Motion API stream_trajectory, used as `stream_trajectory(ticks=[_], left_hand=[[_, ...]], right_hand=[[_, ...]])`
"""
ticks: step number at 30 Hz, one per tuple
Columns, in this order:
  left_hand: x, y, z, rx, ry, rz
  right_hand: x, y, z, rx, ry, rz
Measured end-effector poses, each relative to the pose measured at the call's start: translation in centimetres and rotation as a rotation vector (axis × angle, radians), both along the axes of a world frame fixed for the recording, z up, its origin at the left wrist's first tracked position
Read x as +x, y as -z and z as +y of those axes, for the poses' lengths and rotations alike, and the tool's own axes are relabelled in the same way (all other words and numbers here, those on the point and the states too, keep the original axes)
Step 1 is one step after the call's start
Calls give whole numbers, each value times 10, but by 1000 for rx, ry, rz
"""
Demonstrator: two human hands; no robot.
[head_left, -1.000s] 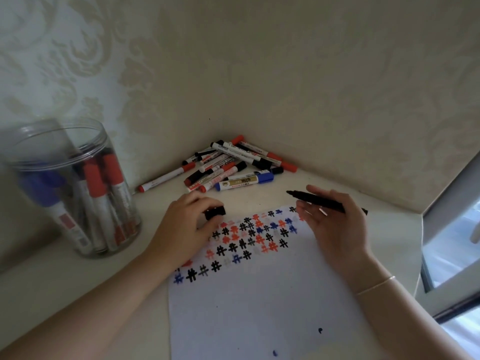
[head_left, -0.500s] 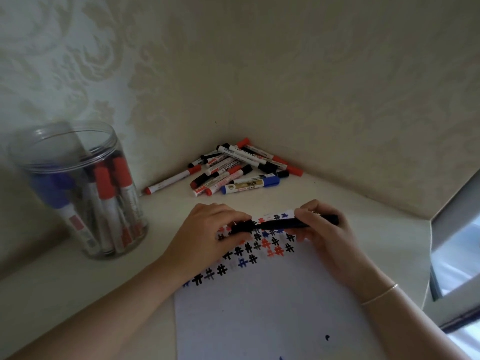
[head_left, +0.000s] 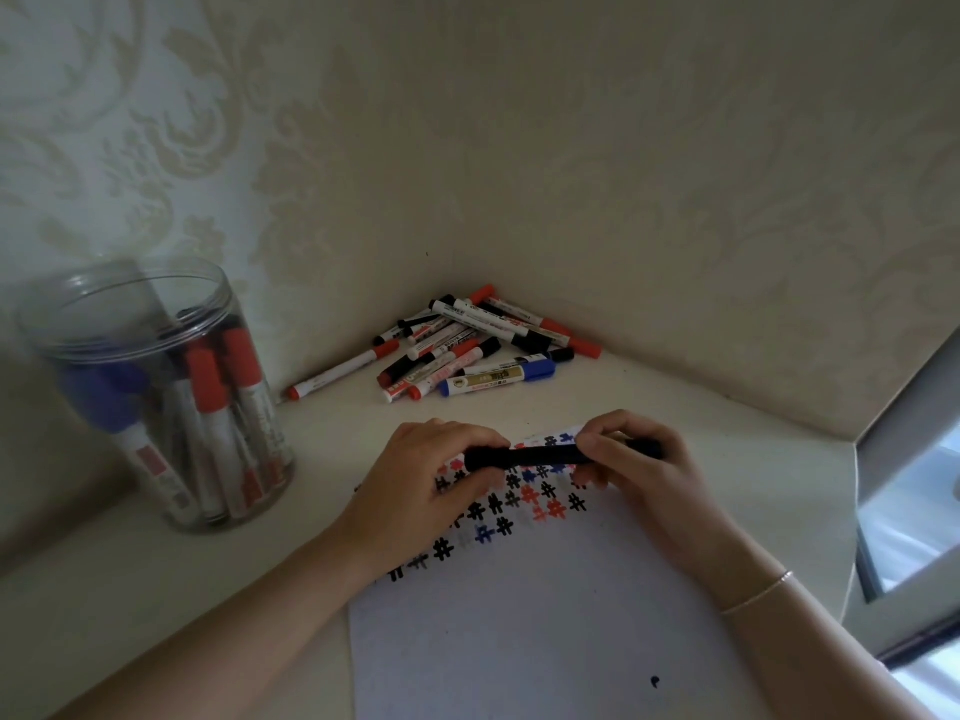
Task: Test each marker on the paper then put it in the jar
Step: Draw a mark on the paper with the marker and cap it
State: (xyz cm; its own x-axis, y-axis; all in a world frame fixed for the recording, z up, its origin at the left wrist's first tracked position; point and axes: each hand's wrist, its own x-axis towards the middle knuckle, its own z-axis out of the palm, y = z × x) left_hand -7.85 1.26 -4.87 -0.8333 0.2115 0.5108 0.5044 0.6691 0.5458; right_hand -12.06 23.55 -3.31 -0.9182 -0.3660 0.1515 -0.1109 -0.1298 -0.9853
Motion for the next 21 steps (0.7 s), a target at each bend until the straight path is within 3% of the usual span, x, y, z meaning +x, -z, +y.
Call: stream_trajectory(ticks=[4,7,13,21], left_hand=[[-4,8,-3,-139,45,16],[-5,8,-5,-121,89,-35],[3,-6,1,240,104,-340],[-2,-14,-7,782,-61,-474]], right_hand=[[3,0,0,179,11,64],[3,-2,0,285,7,96],[3,-23,-19,450,-79,176],[-3,-47,-75,642,-126,318]])
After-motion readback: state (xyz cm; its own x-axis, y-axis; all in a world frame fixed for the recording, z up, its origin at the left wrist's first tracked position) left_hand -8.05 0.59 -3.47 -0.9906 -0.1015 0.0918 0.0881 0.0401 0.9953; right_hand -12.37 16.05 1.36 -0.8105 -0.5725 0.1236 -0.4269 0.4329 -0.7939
